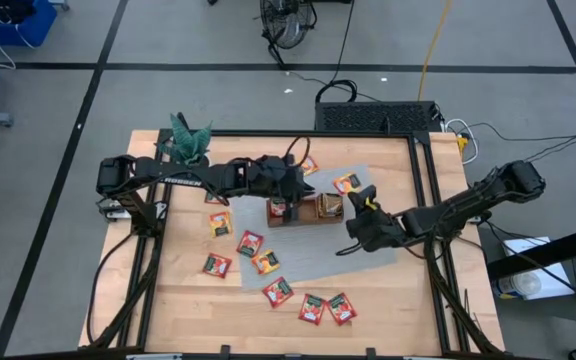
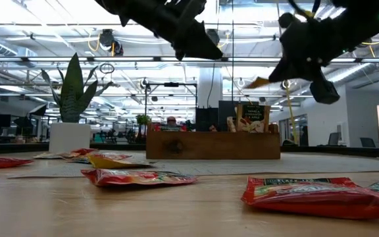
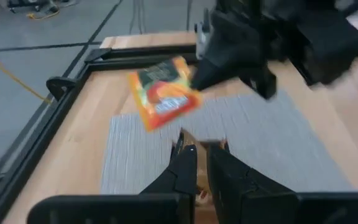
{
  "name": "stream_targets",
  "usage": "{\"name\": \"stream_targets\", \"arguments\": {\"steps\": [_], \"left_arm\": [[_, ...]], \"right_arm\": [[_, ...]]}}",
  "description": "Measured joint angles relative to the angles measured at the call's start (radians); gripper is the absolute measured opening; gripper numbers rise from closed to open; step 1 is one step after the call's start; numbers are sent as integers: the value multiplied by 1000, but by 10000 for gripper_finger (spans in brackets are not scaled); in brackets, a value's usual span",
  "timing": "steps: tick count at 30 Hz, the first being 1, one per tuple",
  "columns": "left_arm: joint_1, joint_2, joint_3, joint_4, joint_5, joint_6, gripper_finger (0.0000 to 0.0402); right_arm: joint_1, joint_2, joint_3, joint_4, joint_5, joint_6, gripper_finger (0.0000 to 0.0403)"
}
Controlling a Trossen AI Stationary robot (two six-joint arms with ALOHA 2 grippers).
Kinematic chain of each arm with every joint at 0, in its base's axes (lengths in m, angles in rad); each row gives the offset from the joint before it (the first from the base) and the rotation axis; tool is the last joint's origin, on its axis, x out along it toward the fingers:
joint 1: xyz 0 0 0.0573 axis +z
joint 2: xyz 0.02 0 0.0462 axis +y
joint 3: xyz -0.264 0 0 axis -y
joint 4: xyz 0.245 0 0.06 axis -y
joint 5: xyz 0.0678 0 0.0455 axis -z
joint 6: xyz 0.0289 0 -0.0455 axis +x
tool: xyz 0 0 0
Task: Pick & Place Tea
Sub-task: Put the yellow tea into the middle part of the wooden organizer
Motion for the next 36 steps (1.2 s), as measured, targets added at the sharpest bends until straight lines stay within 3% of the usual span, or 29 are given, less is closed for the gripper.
{"name": "stream_targets", "arguments": {"steps": [5,11,15,23,36], "left_arm": [[50,0,0,37,26,-208,46],[181,25,4,111,424,-491,92],[210,71,2,218,581,-610,150],[212,154,2,299,616,-778,224],[190,180,2,350,635,-808,230]], "right_arm": [[54,2,-11,115,-3,-181,0],[96,43,-46,319,-6,-468,0],[101,75,-62,438,-6,-582,0],[101,100,-67,578,-24,-673,0],[45,102,-67,648,-185,-690,0]]}}
